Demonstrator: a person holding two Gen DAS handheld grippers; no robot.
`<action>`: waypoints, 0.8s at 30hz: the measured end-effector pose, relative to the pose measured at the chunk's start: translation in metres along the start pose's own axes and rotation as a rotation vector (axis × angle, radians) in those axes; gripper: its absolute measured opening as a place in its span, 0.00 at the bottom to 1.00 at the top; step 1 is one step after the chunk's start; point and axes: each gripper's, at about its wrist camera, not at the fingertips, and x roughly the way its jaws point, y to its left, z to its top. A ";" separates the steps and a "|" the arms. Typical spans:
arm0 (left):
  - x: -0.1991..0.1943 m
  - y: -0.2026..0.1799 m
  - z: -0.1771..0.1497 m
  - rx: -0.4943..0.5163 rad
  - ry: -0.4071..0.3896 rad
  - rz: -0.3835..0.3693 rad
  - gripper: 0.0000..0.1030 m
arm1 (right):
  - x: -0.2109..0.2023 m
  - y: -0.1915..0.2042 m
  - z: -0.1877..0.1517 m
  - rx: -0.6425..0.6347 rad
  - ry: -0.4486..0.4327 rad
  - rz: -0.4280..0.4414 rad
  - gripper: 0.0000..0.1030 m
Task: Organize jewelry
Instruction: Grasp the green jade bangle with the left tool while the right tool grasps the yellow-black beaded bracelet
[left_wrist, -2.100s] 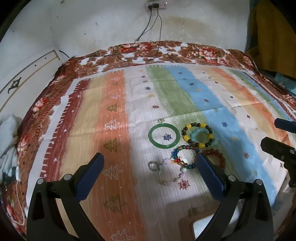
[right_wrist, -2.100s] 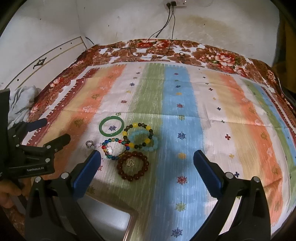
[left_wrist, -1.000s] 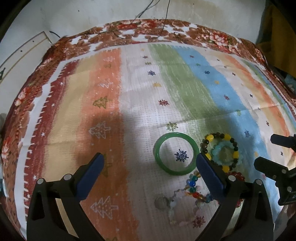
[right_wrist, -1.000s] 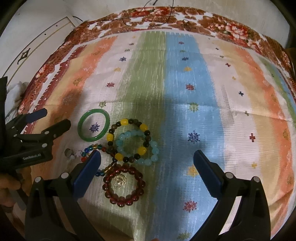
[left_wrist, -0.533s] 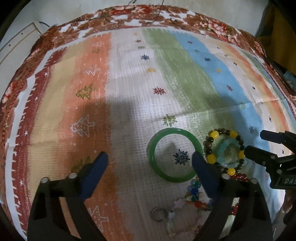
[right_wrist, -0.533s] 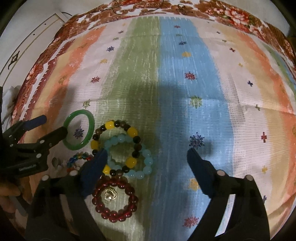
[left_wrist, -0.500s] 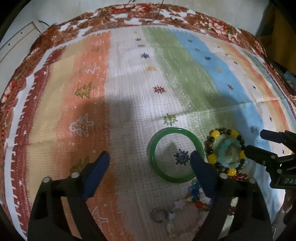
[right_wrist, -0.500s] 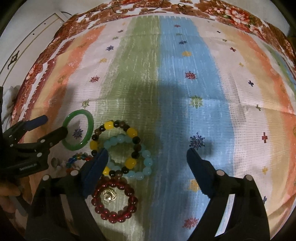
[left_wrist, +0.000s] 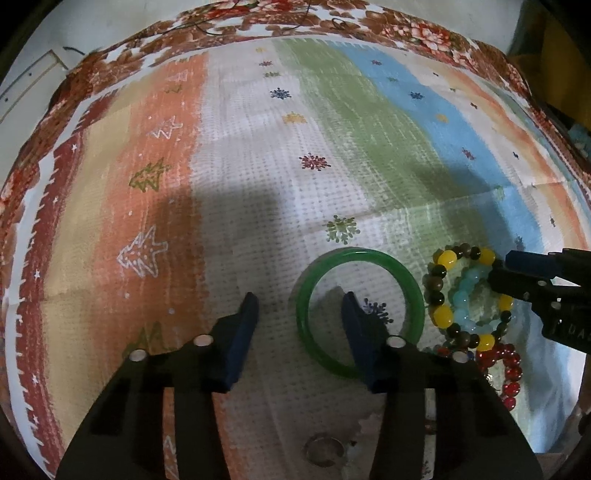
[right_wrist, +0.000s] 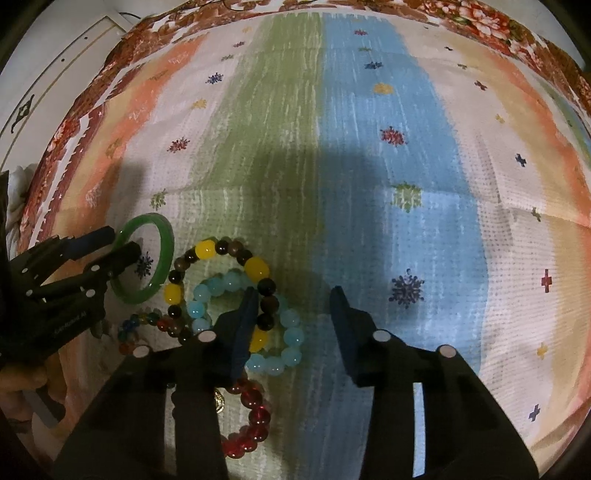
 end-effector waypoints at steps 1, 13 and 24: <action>0.000 -0.001 0.000 0.006 0.000 0.000 0.26 | 0.000 0.000 0.000 -0.004 -0.001 0.004 0.31; -0.003 -0.005 -0.003 0.035 -0.008 -0.001 0.07 | -0.007 0.011 -0.001 -0.057 -0.018 0.010 0.11; -0.031 -0.007 -0.001 0.019 -0.052 -0.042 0.07 | -0.032 0.025 0.000 -0.104 -0.072 0.013 0.11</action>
